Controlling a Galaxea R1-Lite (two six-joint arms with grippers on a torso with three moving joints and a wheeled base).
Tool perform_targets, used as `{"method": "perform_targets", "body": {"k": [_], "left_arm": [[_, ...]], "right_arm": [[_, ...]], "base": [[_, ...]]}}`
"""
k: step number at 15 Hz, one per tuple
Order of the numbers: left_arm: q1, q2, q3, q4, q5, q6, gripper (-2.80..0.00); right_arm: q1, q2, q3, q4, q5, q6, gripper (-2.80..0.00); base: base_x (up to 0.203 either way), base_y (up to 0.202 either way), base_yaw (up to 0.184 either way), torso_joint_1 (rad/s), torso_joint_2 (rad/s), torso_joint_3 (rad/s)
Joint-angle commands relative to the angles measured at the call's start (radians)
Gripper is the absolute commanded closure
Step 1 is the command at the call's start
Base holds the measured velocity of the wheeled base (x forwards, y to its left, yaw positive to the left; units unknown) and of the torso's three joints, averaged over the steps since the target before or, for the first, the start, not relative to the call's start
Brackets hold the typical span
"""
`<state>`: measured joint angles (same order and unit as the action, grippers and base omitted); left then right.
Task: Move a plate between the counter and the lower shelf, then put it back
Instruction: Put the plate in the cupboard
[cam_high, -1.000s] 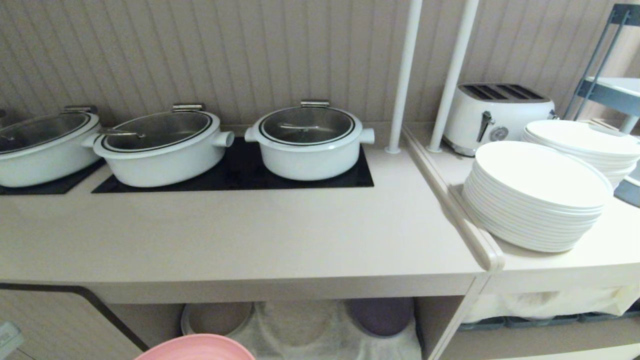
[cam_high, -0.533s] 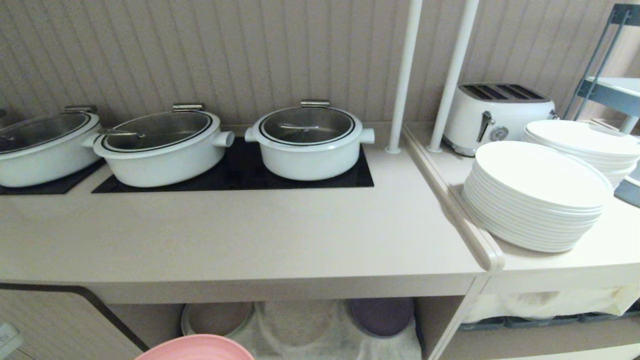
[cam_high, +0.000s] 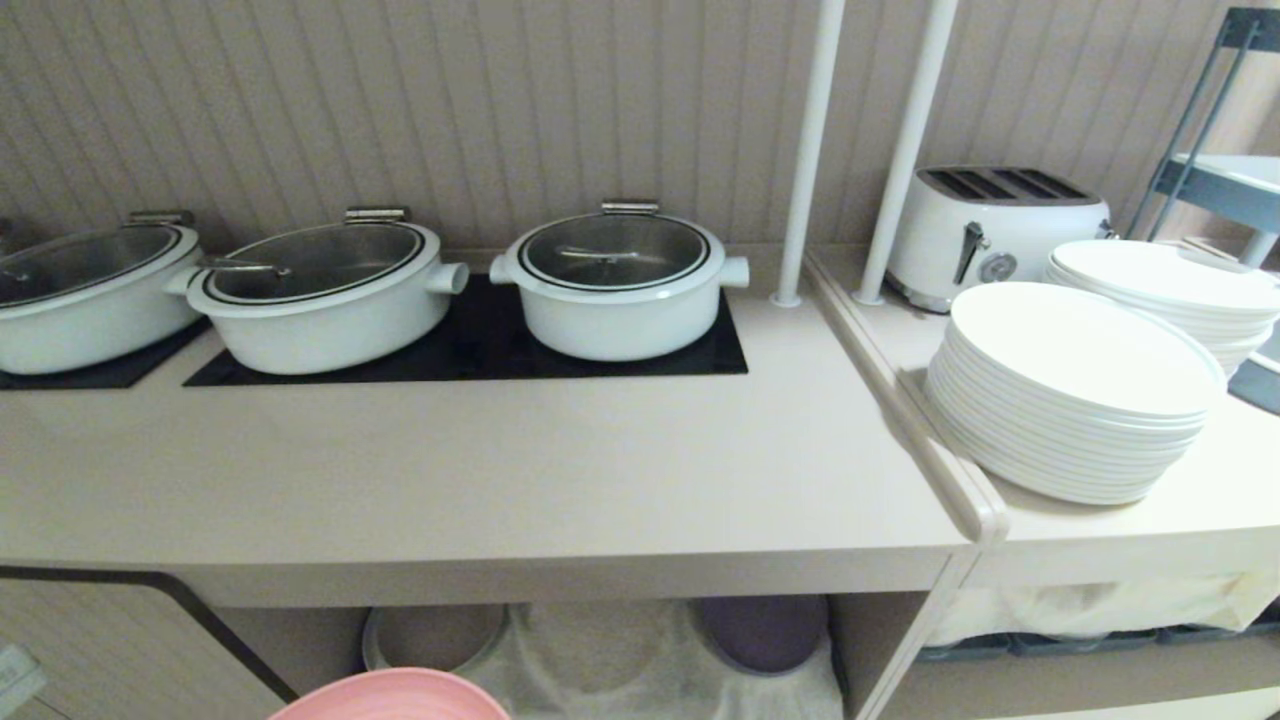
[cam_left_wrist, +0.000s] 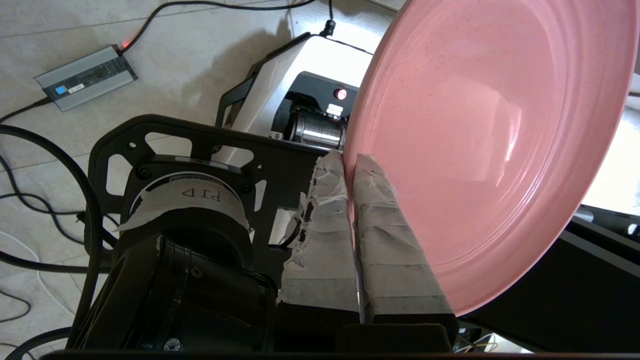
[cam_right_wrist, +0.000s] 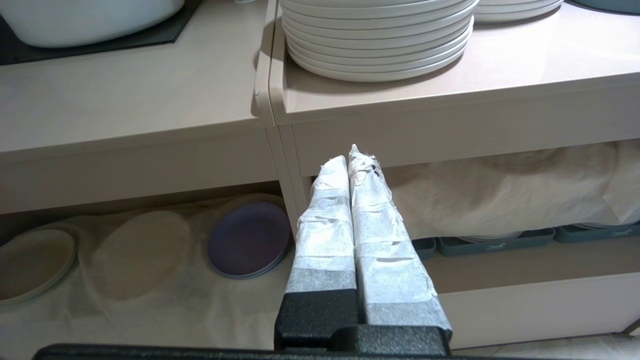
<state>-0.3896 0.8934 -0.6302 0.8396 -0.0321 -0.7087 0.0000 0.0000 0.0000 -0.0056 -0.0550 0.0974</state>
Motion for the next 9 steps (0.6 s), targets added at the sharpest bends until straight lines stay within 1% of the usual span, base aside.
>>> {"method": "perform_targets", "body": {"k": [1,3,7,9], "left_arm": [[0.0,0.006,0.001,0.004,0.0,-0.005,0.0],[0.0,0.006,0.001,0.002,-0.009,-0.005,0.0],[0.0,0.006,0.009,-0.048,-0.015,-0.01,0.0],[0.0,0.007,0.017,-0.054,-0.018,-0.011,0.0]], "right_arm": [[0.0,0.0,0.0,-0.001,0.0,0.001,0.0],[0.0,0.0,0.0,-0.001,0.0,0.001,0.0],[0.0,0.0,0.0,-0.001,0.0,0.002,0.0],[0.0,0.0,0.0,-0.001,0.0,0.002,0.0]], "base": [[0.0,0.0,0.0,0.0,0.0,0.0],[0.0,0.0,0.0,0.0,0.0,0.0],[0.0,0.0,0.0,0.0,0.0,0.0],[0.0,0.0,0.0,0.0,0.0,0.0]]}}
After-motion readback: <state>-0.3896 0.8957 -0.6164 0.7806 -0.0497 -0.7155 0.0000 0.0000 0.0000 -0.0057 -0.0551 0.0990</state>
